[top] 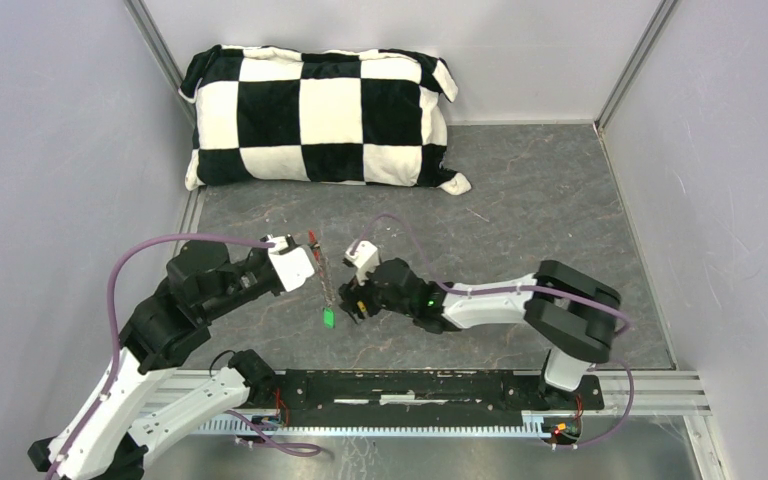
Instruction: Put the keys on the keyring
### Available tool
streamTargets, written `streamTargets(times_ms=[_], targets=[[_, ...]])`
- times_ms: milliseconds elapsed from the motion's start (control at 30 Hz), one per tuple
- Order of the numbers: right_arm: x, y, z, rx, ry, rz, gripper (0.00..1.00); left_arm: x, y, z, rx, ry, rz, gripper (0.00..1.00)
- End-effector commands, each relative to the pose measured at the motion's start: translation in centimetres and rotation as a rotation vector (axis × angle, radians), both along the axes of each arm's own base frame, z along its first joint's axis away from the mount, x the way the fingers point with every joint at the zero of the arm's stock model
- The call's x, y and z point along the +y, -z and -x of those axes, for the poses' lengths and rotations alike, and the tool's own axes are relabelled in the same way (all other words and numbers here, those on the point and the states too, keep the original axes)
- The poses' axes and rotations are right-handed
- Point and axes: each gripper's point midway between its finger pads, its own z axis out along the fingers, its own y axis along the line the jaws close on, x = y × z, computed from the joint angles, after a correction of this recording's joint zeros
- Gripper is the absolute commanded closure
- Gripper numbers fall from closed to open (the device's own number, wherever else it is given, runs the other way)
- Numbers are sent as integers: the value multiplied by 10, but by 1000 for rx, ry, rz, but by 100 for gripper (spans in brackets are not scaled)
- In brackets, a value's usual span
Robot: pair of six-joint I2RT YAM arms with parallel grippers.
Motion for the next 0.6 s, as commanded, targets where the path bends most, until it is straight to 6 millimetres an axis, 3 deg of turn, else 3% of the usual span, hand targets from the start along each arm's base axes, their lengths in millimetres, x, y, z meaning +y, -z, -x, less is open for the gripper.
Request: streamTargets(times_ms=[0, 200, 567], targets=[[37, -13, -13, -48, 42, -50, 26, 1, -26, 8, -30, 18, 64, 98], [38, 9, -20, -48, 128, 70, 38, 3, -32, 15, -45, 34, 80, 98], [45, 38, -22, -21, 155, 169, 47, 0, -38, 29, -32, 90, 123, 98]])
